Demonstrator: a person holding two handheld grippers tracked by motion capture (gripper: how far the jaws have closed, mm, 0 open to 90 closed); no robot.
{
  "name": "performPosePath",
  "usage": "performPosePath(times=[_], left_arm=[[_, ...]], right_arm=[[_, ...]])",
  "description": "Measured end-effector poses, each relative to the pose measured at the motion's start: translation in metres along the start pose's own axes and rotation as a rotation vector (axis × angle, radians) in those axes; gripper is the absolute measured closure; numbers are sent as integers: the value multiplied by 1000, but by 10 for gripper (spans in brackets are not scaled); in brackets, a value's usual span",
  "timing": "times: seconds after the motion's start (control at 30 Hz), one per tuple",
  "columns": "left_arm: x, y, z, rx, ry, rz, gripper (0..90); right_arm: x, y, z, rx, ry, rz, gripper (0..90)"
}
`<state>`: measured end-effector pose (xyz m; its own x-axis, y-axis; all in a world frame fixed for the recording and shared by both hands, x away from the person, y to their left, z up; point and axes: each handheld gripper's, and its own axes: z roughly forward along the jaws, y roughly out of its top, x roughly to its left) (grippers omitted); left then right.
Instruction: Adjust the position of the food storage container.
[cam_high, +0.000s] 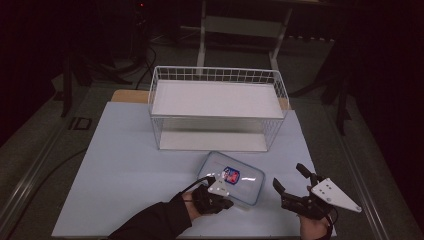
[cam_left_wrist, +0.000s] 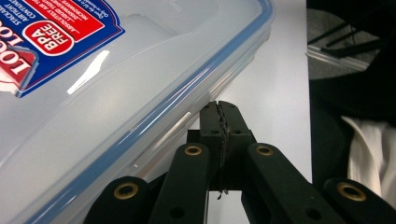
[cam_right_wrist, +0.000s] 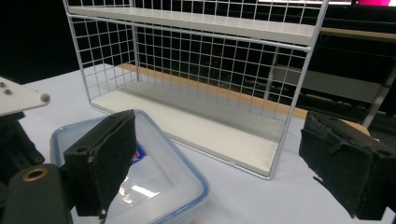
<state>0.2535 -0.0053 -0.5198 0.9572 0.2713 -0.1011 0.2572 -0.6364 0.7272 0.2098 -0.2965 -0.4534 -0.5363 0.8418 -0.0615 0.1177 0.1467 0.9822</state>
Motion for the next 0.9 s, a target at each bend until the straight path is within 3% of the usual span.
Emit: performPosePath(times=[0.17, 0.2, 0.27, 0.33, 0.47, 0.63, 0.9], left_arm=[[-7, 4, 2, -17, -7, 9, 896], [-13, 9, 1, -30, -22, 17, 896], [-15, 10, 1, -25, -14, 41, 896], [-21, 16, 7, -1, 10, 84, 896], [-28, 24, 19, 41, 58, 128, 896], [-24, 28, 29, 51, 55, 102, 896], [-13, 38, 38, 55, 84, 66, 896]], right_arm=[[0, 0, 0, 1, 2, -1, 110], [0, 0, 1, 4, 3, -3, 110], [0, -1, 1, 8, 6, 1, 110], [0, -1, 2, 12, 8, 3, 110], [1, -1, 1, 10, 7, 1, 110], [0, -1, 2, 14, 10, 6, 110], [0, -2, 3, 23, 18, 8, 110]])
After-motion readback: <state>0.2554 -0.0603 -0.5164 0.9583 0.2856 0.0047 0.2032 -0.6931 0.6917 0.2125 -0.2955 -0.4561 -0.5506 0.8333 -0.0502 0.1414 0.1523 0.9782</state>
